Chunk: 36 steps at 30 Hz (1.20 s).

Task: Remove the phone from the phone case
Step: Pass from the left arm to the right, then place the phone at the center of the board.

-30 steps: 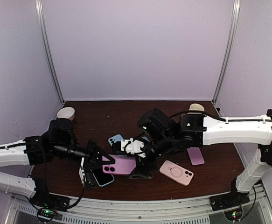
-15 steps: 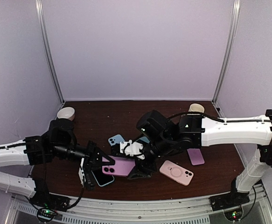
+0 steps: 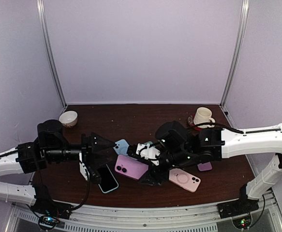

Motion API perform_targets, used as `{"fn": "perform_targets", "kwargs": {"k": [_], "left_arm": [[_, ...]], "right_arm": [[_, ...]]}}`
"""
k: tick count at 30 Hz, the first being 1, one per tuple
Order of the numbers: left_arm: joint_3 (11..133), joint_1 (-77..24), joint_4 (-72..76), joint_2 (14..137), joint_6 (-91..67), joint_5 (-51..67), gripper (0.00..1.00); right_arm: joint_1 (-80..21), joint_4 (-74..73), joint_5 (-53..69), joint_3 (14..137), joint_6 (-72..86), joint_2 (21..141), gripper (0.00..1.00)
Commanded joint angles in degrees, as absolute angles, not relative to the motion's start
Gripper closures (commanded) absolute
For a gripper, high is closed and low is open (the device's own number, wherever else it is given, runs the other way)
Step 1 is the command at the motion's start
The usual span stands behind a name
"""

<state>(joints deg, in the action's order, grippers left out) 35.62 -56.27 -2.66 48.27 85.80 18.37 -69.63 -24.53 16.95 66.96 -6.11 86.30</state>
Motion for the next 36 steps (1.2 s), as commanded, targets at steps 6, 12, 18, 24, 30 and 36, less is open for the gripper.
{"fn": "perform_targets", "kwargs": {"k": [6,12,18,24,30,36], "left_arm": [[35.84,-56.34,1.01,40.19,41.57,4.69,0.02],[42.78,-56.32,-9.68,40.95,9.79,-17.13,0.02],[54.75,-56.32,-32.71,49.45,-11.14,-31.87,0.02],[55.87,-54.07,-39.29,53.75,-27.84,-25.49,0.02],[55.60,-53.70,-44.45,57.58,-41.98,-15.83,0.02],[50.64,-53.73,-44.80,57.52,-48.61,-10.93,0.03]], "right_arm": [[-69.61,-23.23,9.14,66.14,6.92,86.23,0.52],[-69.67,-26.70,4.07,68.29,13.20,90.43,0.51],[-69.67,-35.02,1.96,74.50,19.22,98.23,0.48],[-69.60,-38.62,2.86,77.21,22.19,104.14,0.46],[-68.72,-41.51,5.63,79.88,24.14,109.67,0.44],[-67.87,-43.87,5.94,81.71,24.72,112.83,0.41]]}}
